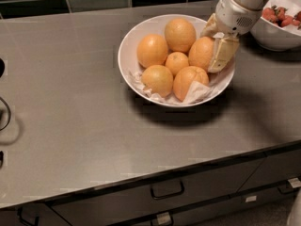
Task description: Pick orange from white bowl
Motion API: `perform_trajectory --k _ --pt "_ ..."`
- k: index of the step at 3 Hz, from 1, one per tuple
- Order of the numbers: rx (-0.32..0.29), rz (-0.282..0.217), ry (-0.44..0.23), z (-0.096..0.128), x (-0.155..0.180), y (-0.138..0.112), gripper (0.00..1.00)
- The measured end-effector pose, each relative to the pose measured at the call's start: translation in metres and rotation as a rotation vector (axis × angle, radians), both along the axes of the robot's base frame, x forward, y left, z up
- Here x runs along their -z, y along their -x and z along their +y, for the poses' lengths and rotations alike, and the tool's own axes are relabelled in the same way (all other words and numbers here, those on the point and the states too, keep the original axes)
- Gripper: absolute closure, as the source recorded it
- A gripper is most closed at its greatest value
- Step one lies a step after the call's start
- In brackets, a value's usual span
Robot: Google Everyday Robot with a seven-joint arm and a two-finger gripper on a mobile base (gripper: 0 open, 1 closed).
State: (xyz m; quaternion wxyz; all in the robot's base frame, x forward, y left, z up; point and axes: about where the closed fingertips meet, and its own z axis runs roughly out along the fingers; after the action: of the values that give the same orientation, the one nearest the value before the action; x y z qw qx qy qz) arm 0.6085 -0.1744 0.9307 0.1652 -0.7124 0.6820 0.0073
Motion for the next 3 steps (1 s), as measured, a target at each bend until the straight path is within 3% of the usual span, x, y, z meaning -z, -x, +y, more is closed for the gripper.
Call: perform_trajectory --k 2,3 --pt "-0.014 0.010 -0.002 0.003 0.011 -0.008 0.33" --pt "-0.053 -0.093 0.038 0.016 -0.015 -0.016 0.25"
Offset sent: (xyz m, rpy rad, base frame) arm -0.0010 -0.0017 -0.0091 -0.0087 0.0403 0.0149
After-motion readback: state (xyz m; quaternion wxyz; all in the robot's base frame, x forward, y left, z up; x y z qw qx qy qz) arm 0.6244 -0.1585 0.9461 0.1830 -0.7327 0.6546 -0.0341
